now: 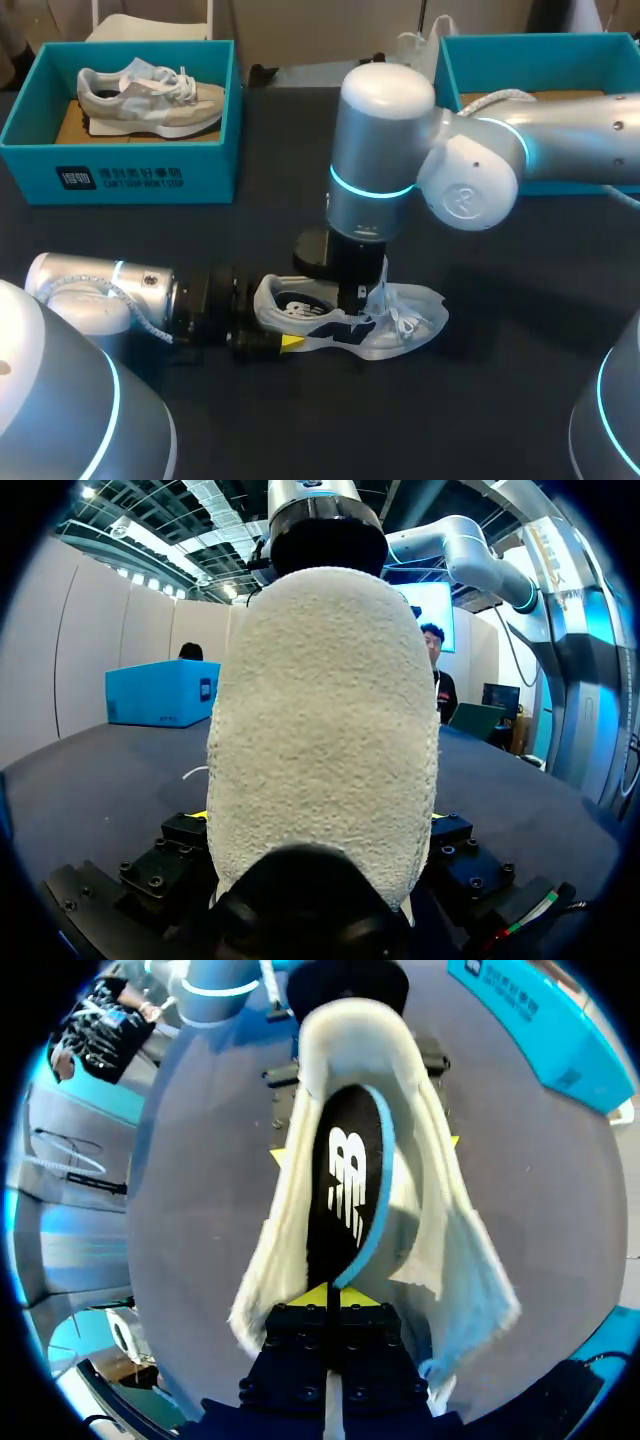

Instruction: Take the shoe out of the shoebox, open the shoe tongue, remove and reinsert the insole, then place the shoe into the shoebox

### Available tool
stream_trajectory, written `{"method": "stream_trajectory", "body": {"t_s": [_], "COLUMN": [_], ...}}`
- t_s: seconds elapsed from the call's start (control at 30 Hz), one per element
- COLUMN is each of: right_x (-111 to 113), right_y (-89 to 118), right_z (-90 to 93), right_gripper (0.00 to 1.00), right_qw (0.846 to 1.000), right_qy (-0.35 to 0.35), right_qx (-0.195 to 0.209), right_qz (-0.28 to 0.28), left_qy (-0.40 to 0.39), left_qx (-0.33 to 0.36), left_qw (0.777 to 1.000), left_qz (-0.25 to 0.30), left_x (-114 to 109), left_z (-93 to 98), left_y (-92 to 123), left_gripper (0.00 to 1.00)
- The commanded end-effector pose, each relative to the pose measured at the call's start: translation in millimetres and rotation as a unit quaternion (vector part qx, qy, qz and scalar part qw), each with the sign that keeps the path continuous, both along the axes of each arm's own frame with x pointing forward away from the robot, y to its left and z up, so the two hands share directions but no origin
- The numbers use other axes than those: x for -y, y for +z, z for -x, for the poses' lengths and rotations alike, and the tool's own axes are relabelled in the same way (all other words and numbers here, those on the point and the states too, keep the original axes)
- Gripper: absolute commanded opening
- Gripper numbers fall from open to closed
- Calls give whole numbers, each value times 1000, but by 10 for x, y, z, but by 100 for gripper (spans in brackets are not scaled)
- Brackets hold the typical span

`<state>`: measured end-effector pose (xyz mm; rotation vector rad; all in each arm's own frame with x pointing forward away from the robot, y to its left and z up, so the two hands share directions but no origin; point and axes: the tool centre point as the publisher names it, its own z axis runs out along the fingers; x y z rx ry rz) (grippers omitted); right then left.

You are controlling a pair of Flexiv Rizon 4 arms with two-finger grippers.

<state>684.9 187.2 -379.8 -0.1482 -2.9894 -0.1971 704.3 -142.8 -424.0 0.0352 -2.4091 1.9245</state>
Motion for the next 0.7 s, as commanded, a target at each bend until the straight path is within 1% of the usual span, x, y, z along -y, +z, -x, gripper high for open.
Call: {"method": "stream_trajectory", "body": {"t_s": [0.03, 0.07, 0.13, 0.4, 0.53, 0.6, 0.7], "right_x": [81, 80, 90, 184, 157, 137, 100], "right_y": [153, 171, 192, 240, 287, 309, 377], "right_z": [51, 40, 13, -34, -66, -90, -139], "right_gripper": [0, 0, 0, 0, 0, 0, 0], "right_qw": [999, 999, 999, 997, 993, 994, 992], "right_qy": [5, 6, 15, 35, 61, 66, 84], "right_qx": [11, 10, 19, 17, 20, 15, 20], "right_qz": [-32, -32, -47, -74, -98, -90, -92], "left_qy": [3, 3, 3, 3, 3, 3, 3], "left_qx": [0, 0, 0, 0, 0, 0, 0], "left_qw": [1000, 1000, 1000, 1000, 1000, 1000, 1000], "left_qz": [0, 0, 0, 0, 0, 0, 0], "left_x": [-13, -13, -13, -13, -13, -13, -13], "left_z": [-17, -17, -17, -17, -17, -17, -17], "left_y": [-42, -42, -42, -42, -42, -42, -42], "left_gripper": [0, 0, 0, 0, 0, 0, 0]}}
